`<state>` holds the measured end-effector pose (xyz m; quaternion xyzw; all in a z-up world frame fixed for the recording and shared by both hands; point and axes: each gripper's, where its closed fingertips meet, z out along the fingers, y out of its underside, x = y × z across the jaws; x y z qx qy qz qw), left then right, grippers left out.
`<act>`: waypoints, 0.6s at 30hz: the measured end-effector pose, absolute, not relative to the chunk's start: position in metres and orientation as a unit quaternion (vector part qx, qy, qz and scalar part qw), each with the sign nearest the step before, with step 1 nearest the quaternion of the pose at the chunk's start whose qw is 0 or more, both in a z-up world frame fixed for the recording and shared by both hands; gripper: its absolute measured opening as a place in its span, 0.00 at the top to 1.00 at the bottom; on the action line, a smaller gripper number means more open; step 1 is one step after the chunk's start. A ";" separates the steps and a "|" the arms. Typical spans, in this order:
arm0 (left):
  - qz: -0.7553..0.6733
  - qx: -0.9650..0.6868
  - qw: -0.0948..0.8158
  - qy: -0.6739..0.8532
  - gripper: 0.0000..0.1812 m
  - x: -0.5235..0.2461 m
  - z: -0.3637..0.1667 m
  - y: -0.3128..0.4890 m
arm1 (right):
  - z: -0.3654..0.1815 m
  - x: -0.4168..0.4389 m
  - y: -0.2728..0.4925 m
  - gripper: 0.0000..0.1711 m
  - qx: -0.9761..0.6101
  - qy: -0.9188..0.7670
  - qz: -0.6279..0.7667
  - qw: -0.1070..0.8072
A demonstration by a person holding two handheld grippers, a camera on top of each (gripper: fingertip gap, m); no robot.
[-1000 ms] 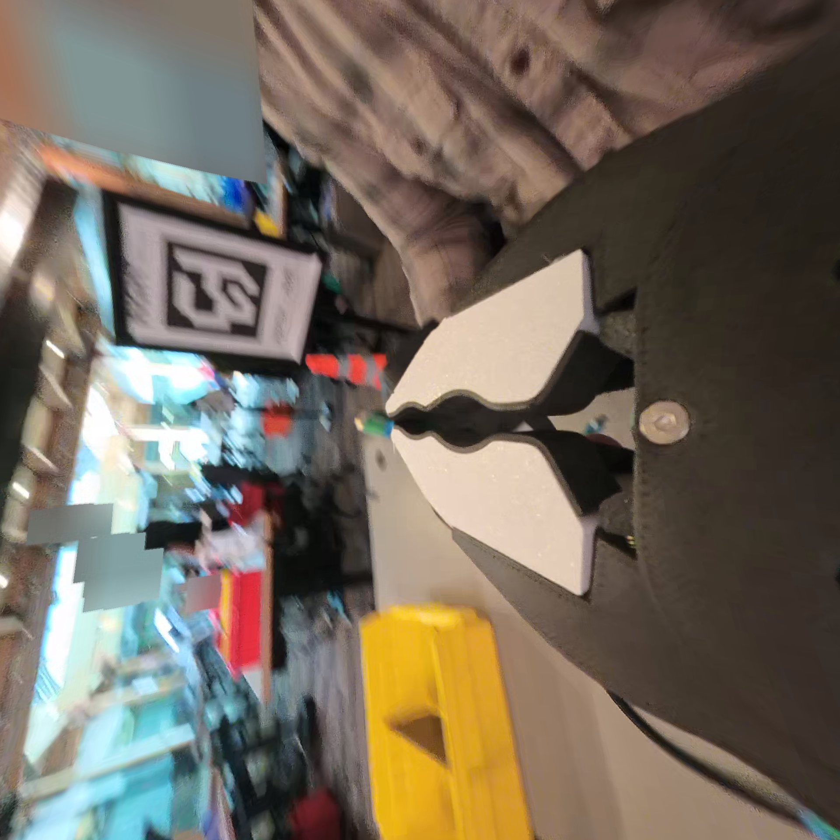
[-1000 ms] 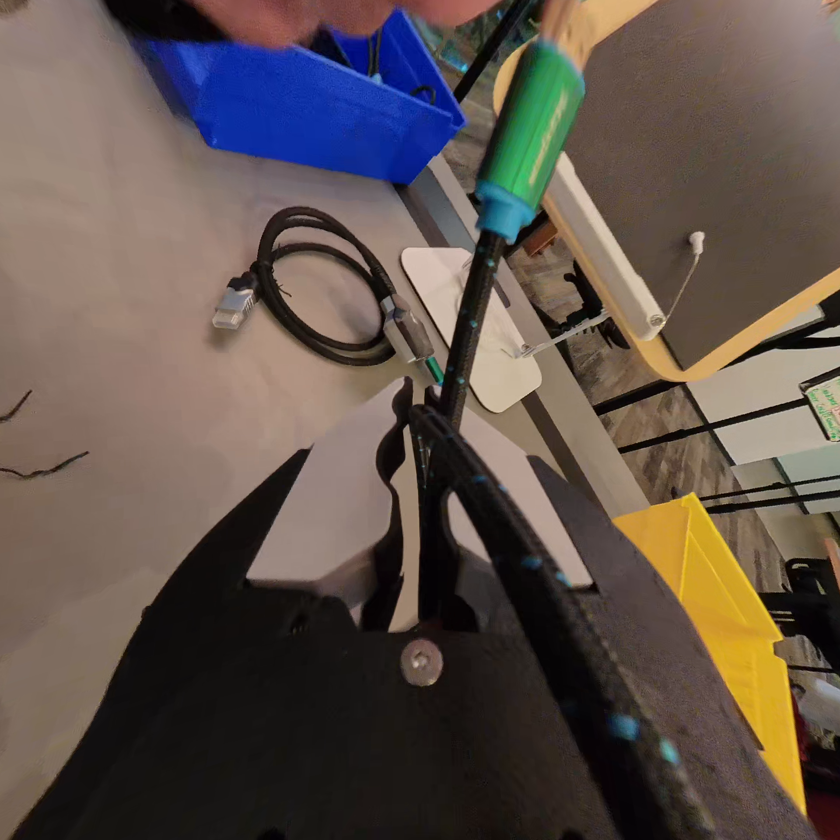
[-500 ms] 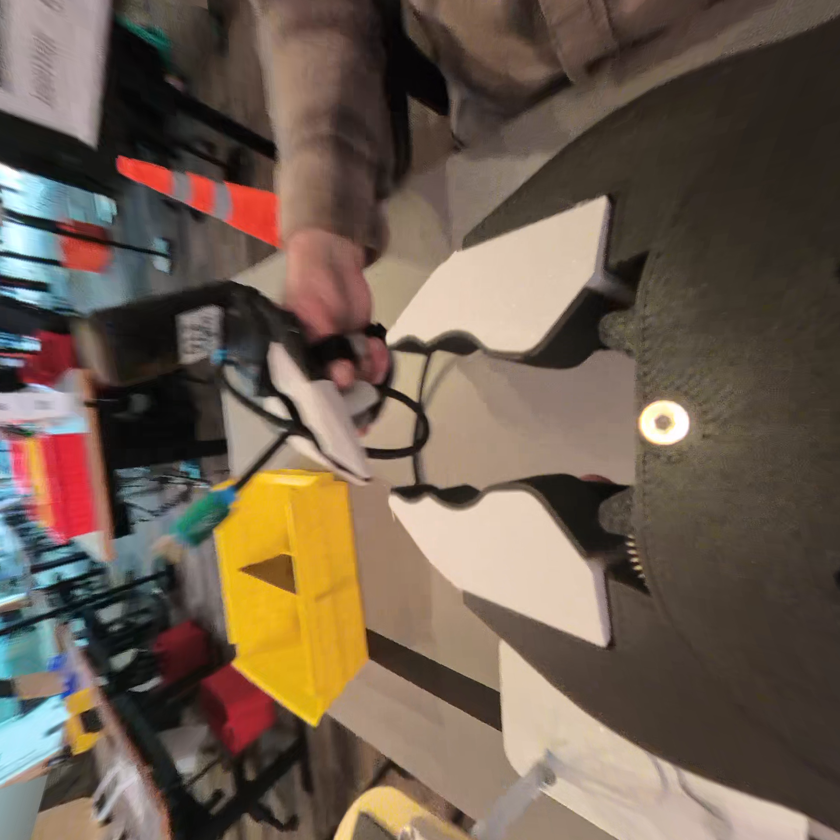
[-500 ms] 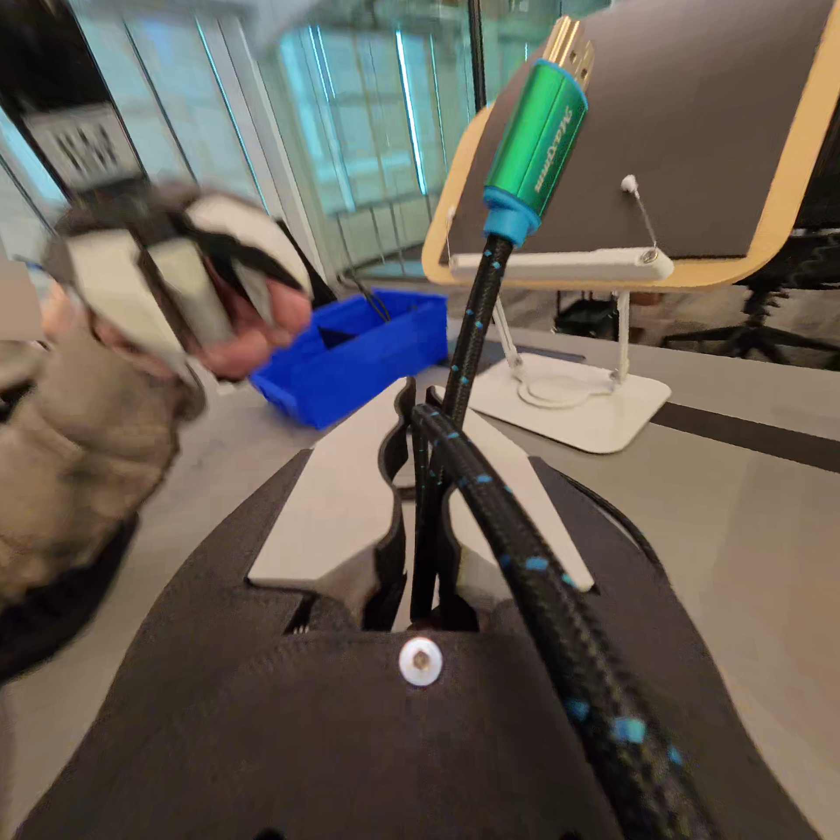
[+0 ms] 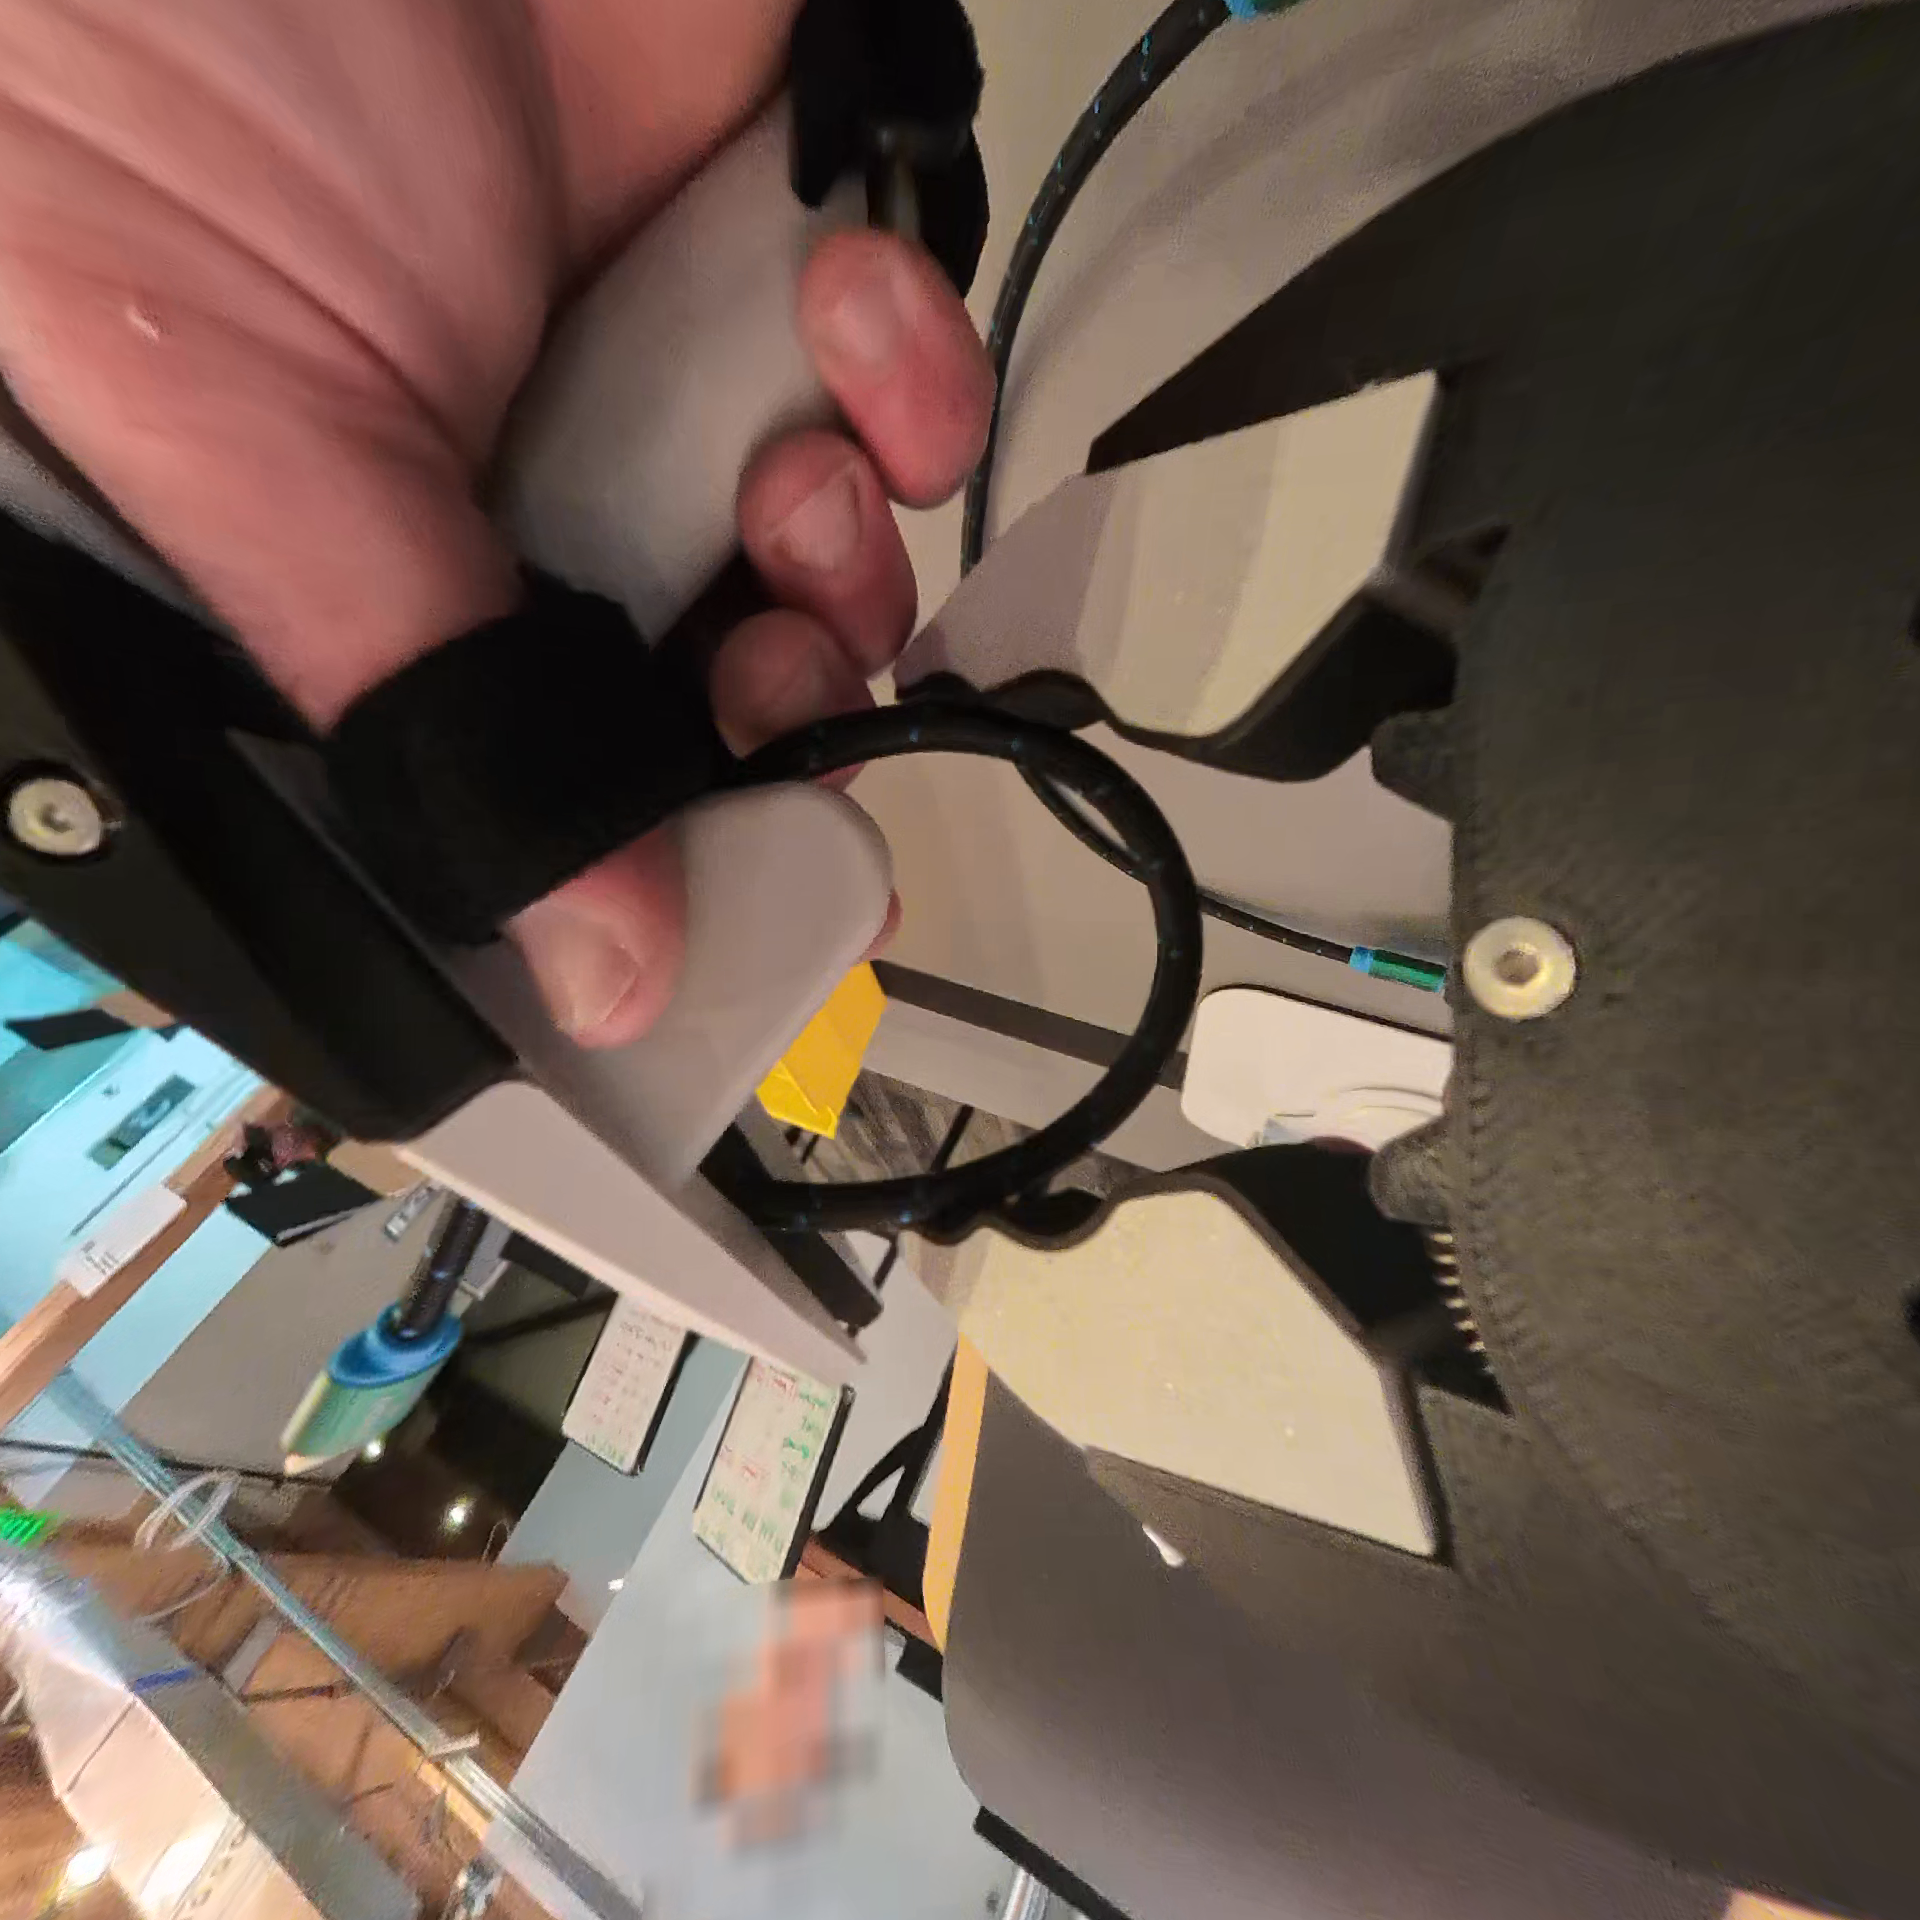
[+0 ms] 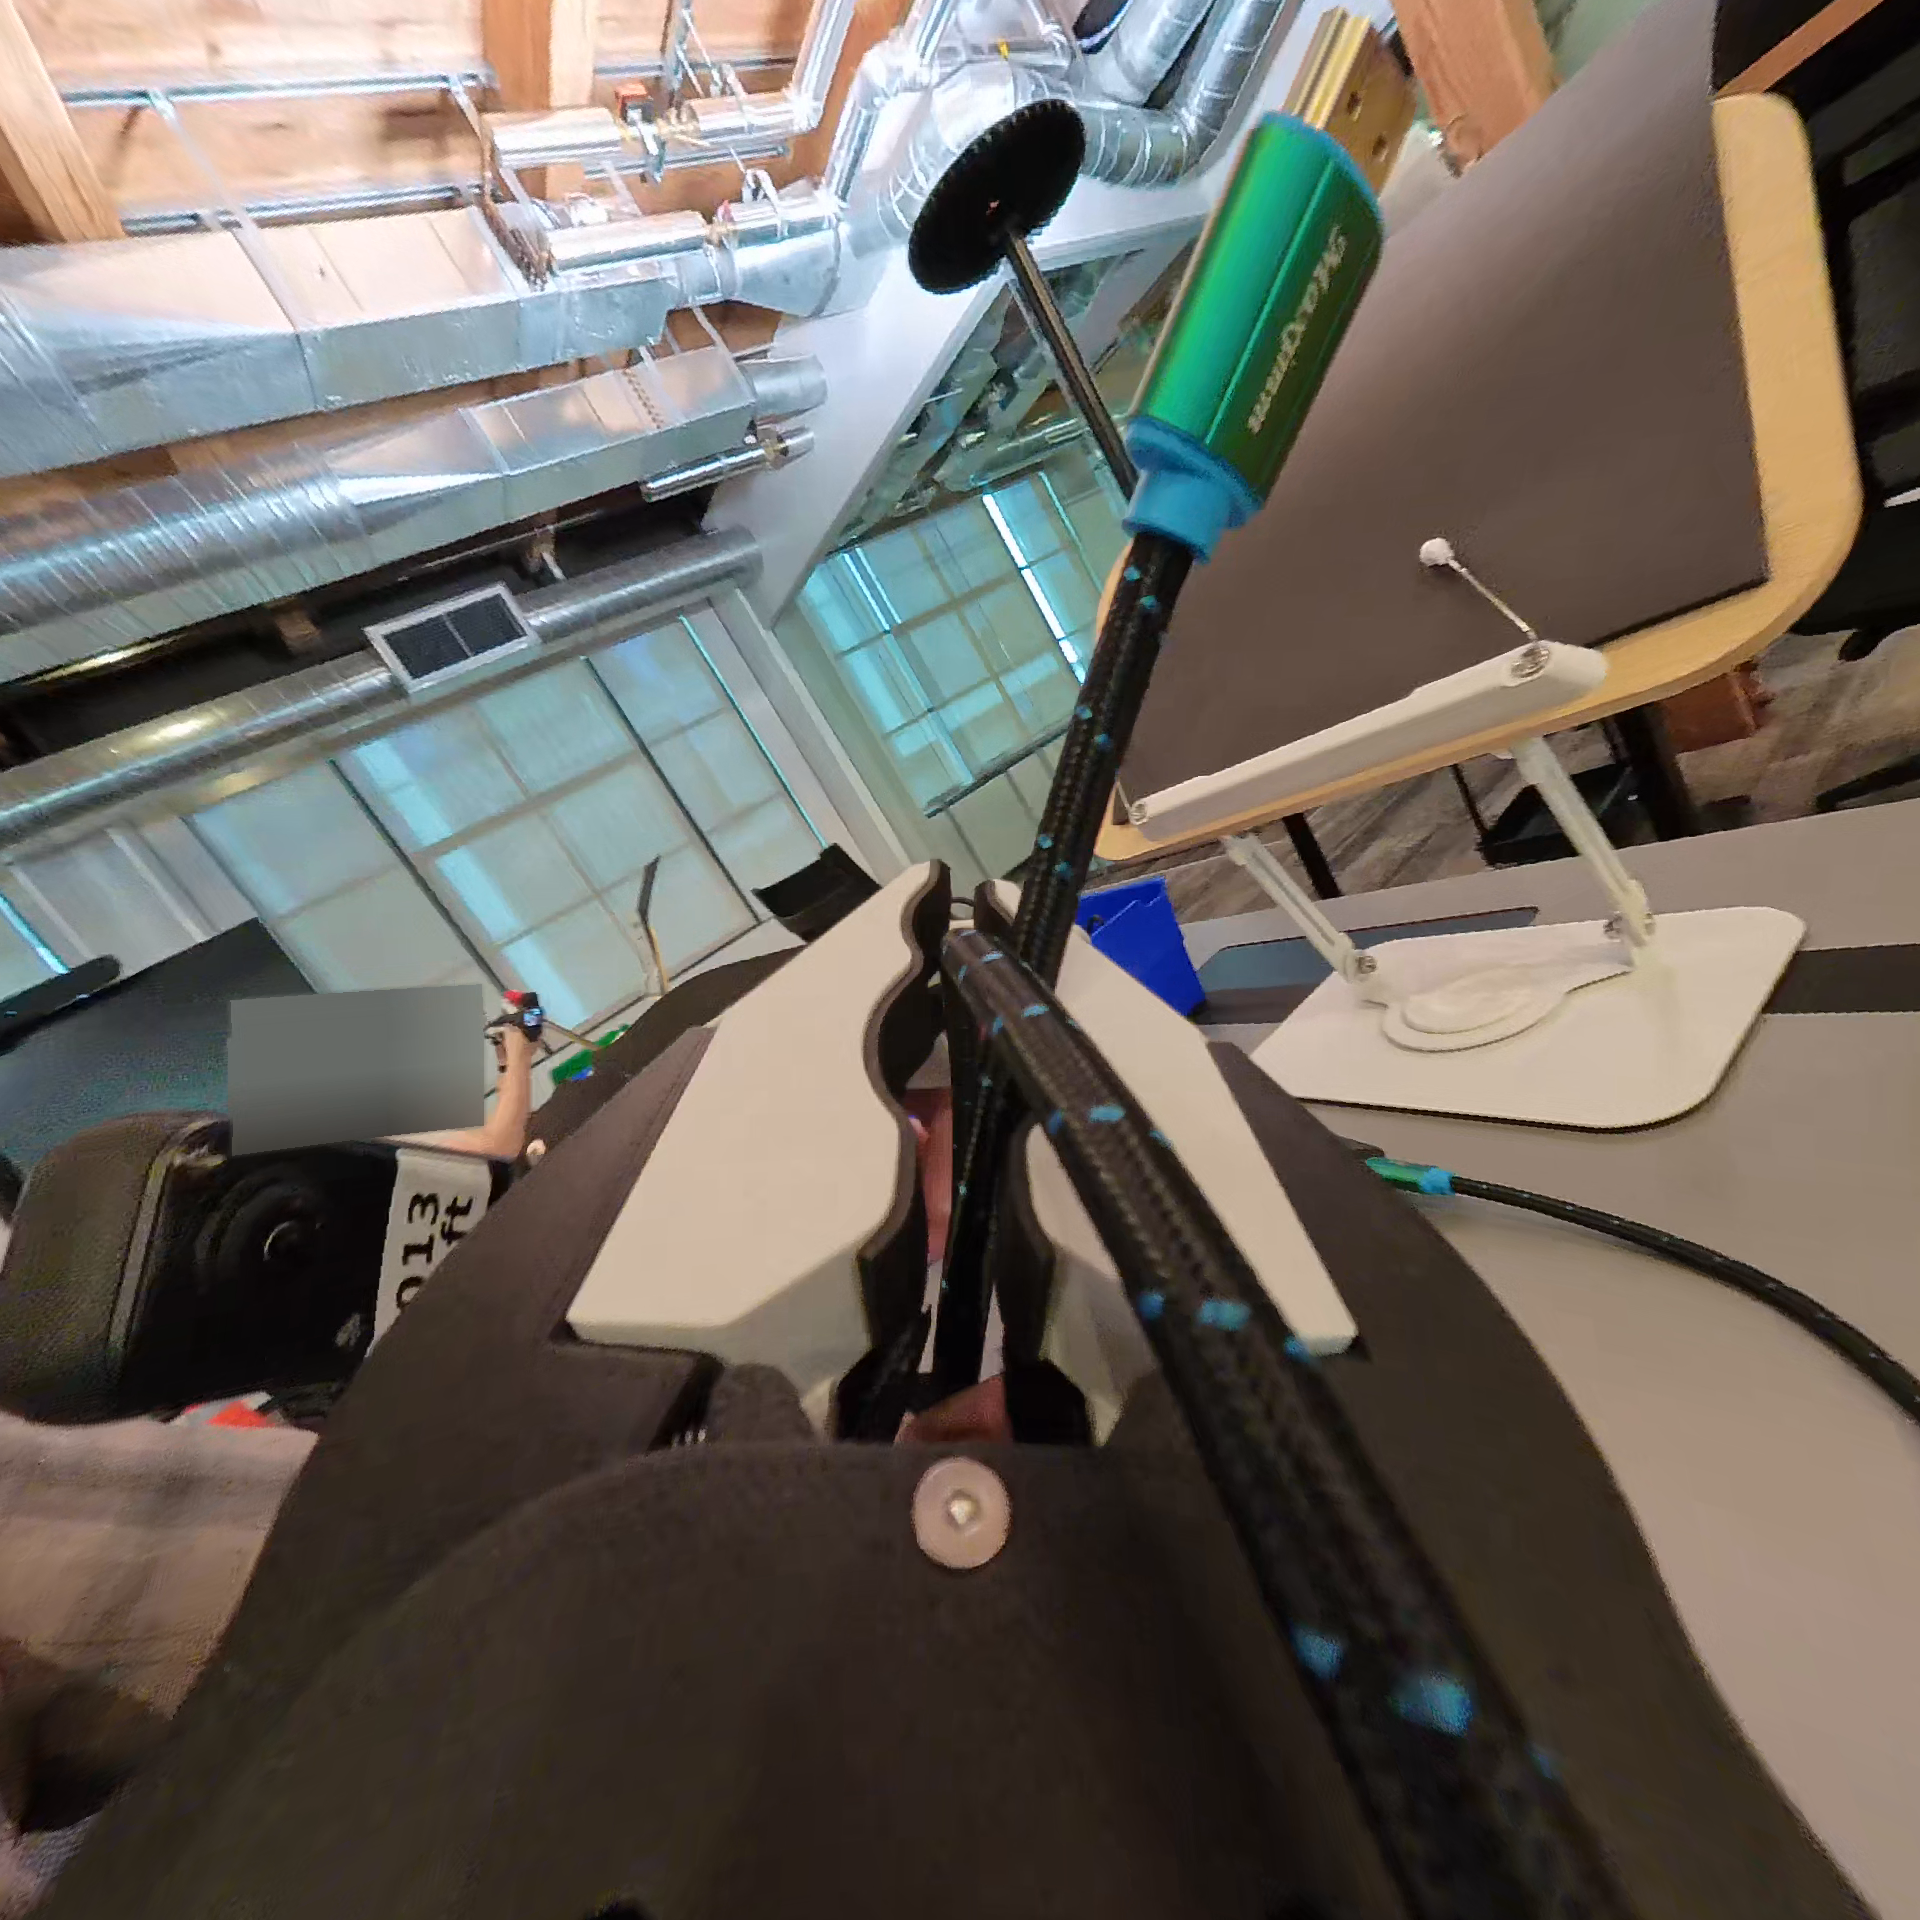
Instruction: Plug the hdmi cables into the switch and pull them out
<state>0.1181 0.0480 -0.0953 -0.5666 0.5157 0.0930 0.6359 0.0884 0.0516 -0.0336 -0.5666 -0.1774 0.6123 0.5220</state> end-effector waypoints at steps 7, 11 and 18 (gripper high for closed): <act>0.103 -0.559 0.663 0.488 0.58 0.112 -0.090 0.053 | -0.033 0.085 0.050 0.99 -0.572 -0.177 0.611 0.518; 0.109 -0.552 0.673 0.480 0.65 0.107 -0.087 0.055 | -0.034 0.080 0.047 0.98 -0.575 -0.189 0.602 0.521; 0.109 -0.544 0.679 0.481 0.79 0.108 -0.087 0.052 | -0.034 0.078 0.044 0.98 -0.580 -0.215 0.583 0.527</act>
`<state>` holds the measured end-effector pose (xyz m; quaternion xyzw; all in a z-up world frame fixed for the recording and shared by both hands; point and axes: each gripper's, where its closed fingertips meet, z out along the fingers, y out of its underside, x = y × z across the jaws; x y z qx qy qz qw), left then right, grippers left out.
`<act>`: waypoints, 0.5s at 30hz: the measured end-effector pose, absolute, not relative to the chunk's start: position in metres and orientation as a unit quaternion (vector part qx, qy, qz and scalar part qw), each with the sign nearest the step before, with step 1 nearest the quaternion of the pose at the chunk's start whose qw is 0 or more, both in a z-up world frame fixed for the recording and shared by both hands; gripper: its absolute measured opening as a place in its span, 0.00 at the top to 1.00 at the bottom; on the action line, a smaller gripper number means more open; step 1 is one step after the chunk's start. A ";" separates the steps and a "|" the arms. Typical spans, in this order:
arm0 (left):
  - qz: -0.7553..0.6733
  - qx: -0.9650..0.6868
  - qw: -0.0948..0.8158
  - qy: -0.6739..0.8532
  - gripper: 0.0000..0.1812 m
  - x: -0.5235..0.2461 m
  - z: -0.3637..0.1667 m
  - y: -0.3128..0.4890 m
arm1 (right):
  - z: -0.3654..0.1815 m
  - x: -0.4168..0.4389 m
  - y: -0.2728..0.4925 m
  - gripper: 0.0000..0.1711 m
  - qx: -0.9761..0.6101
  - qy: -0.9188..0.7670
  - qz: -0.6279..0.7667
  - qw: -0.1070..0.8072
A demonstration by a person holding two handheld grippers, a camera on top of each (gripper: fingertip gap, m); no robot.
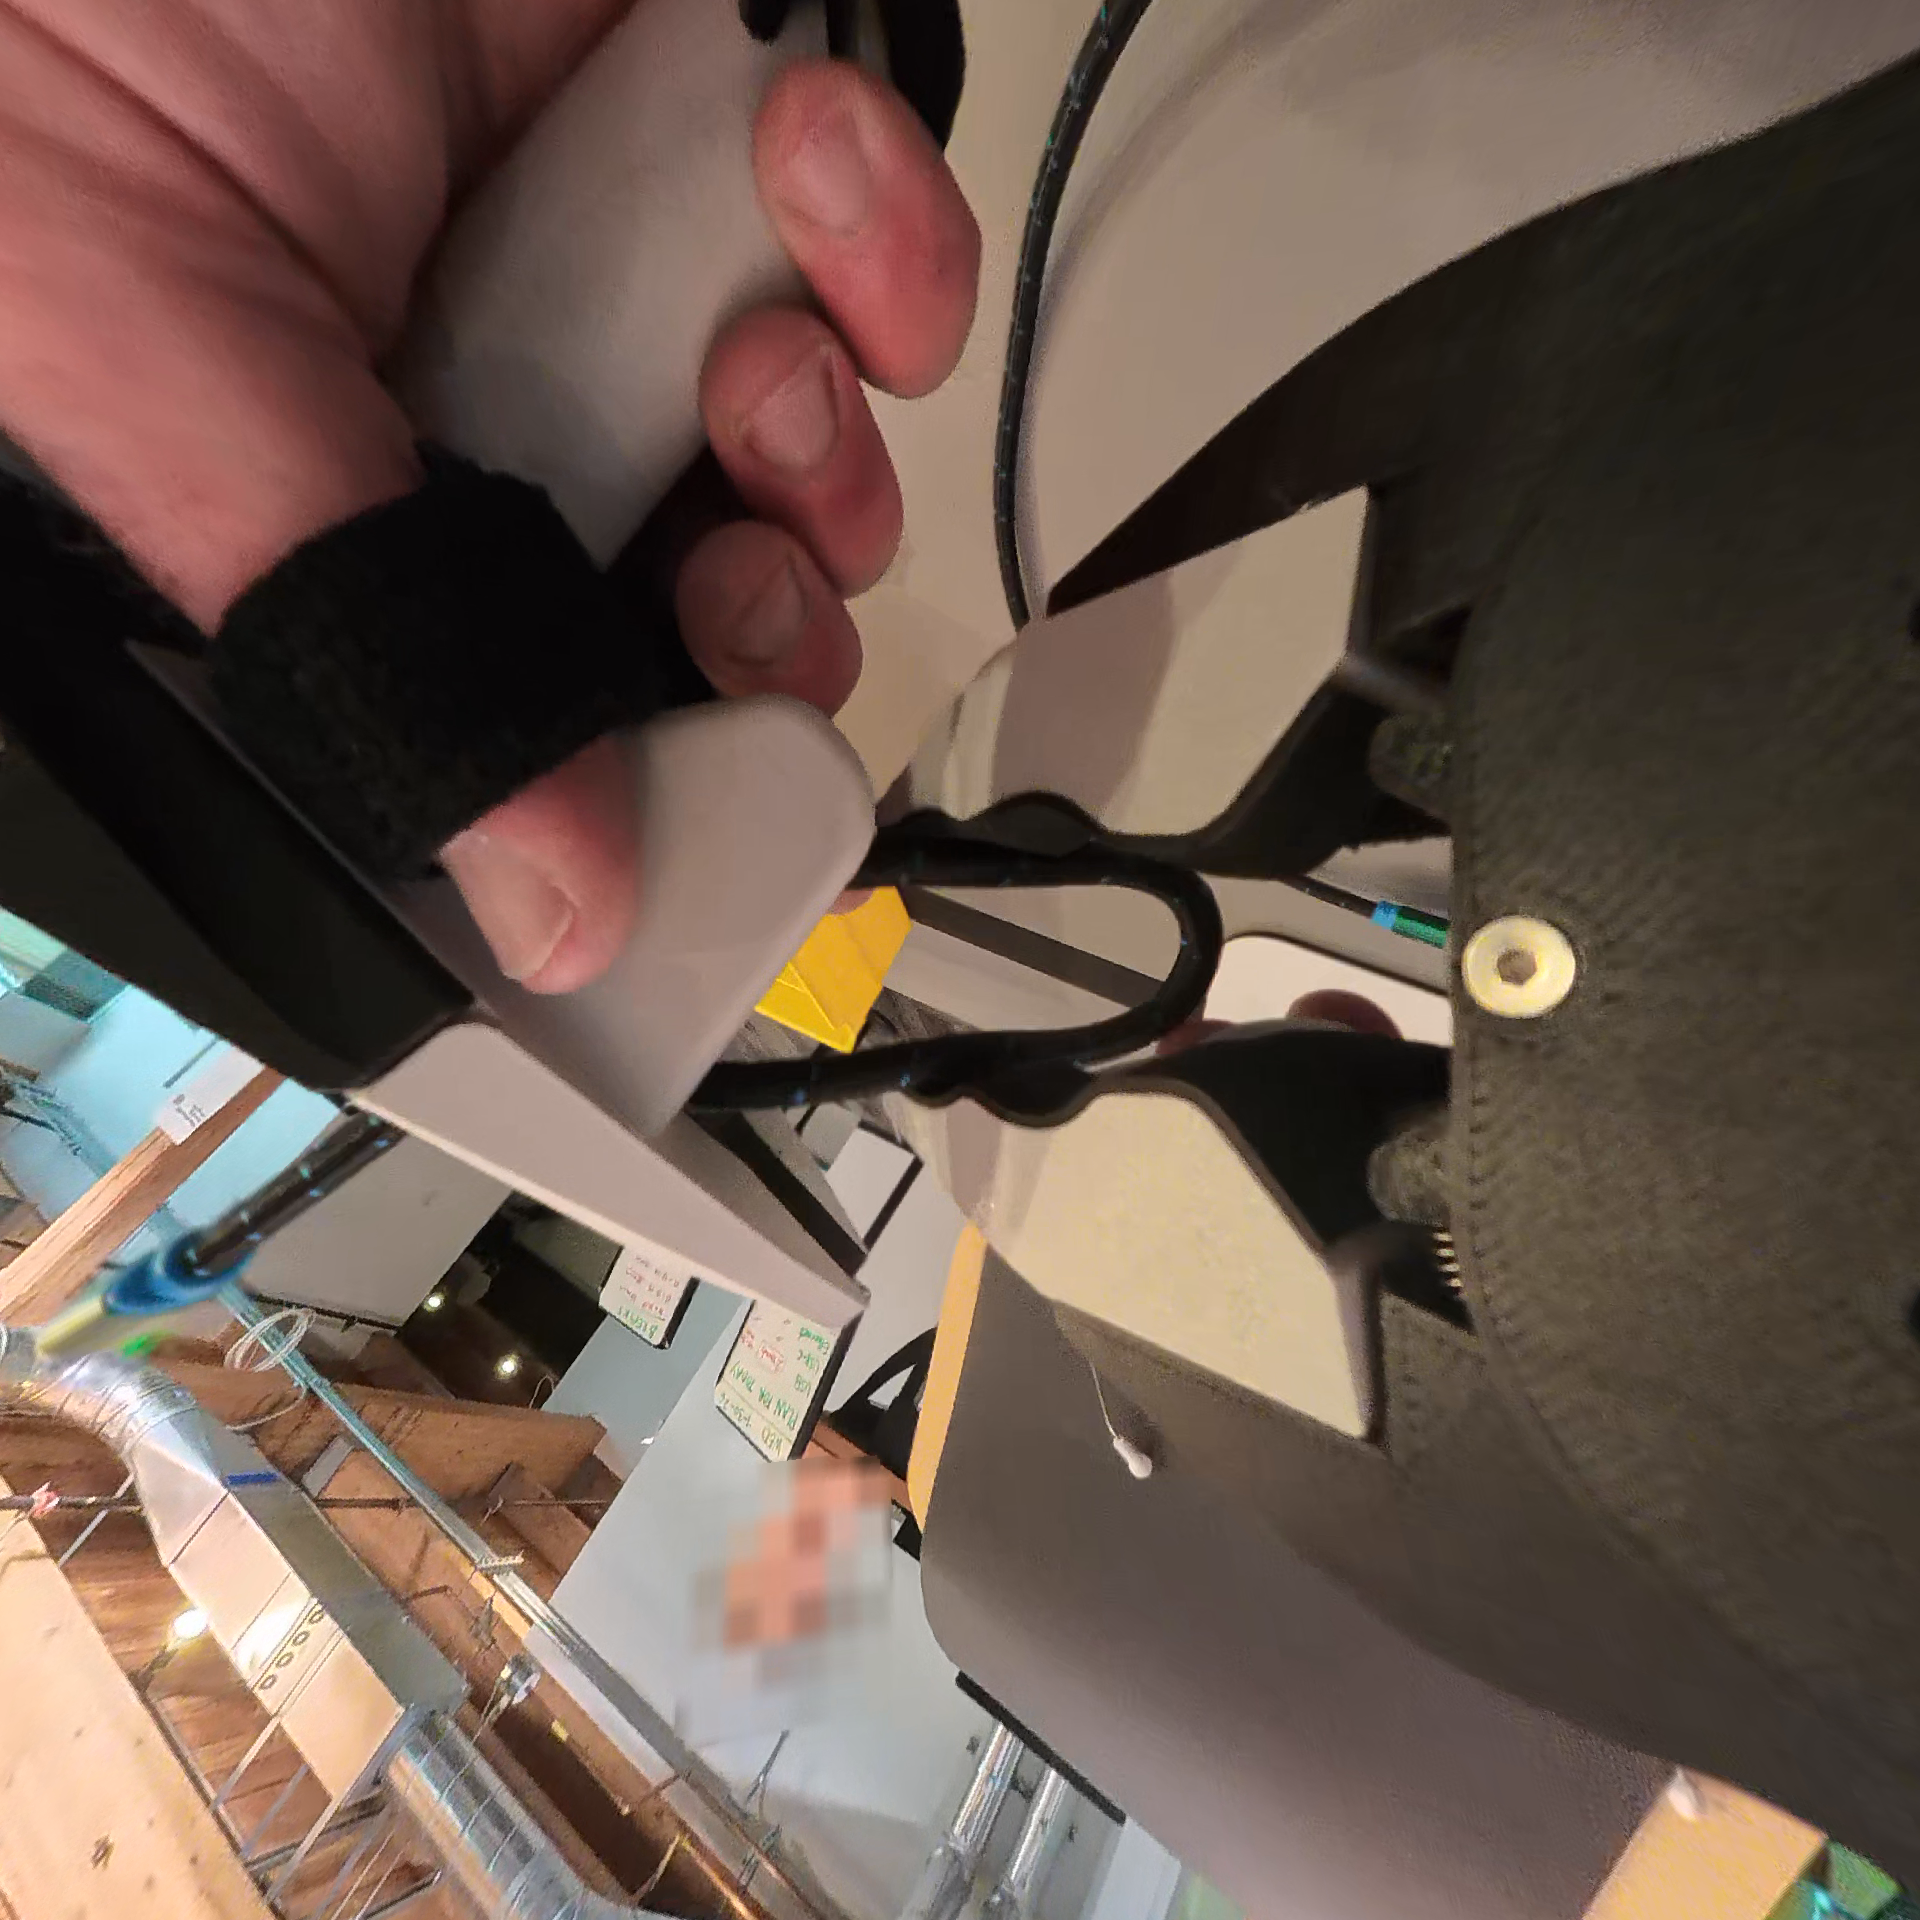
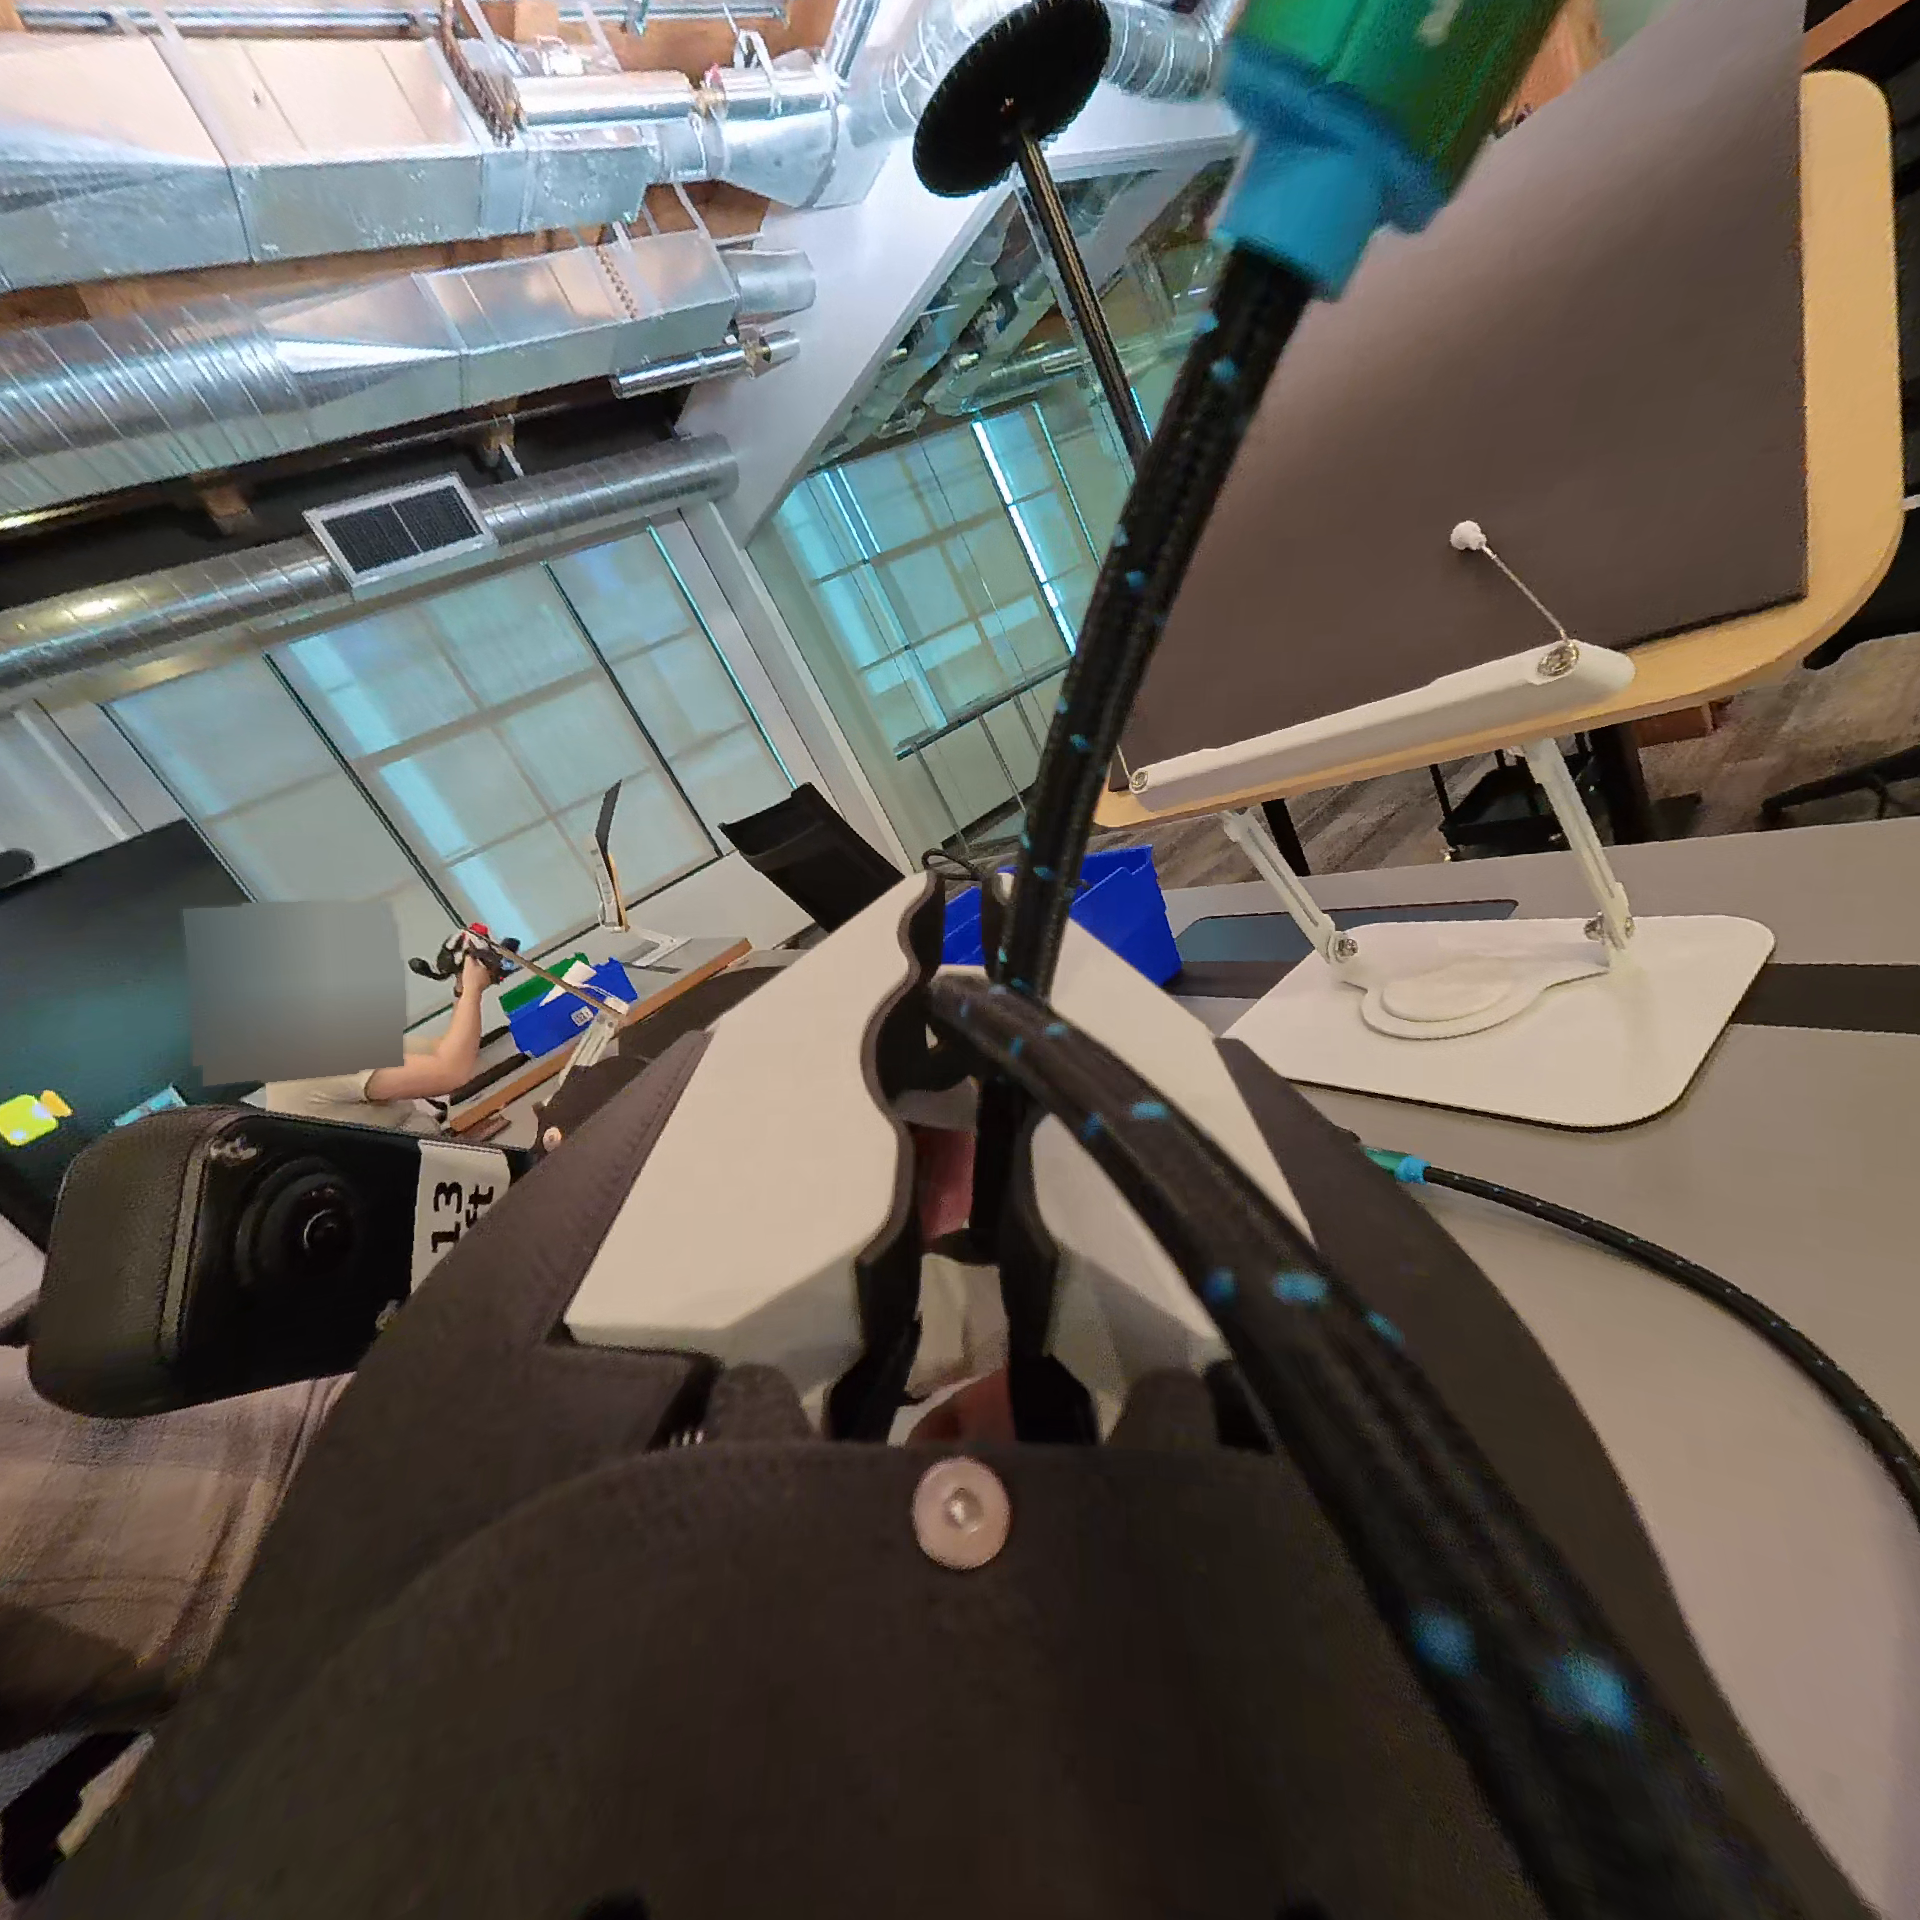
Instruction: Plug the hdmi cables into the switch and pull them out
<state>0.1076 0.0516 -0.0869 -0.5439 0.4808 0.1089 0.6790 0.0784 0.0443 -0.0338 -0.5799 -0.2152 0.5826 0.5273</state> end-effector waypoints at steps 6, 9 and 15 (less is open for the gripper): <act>0.092 -0.542 0.675 0.492 0.88 0.112 -0.088 0.047 | -0.035 0.078 0.044 0.96 -0.589 -0.238 0.552 0.540; 0.062 -0.552 0.672 0.490 0.91 0.112 -0.087 0.047 | -0.040 0.077 0.047 0.82 -0.603 -0.259 0.527 0.541; -0.082 -0.590 0.652 0.470 0.93 0.112 -0.086 0.043 | -0.049 0.071 0.035 0.48 -0.598 -0.349 0.499 0.522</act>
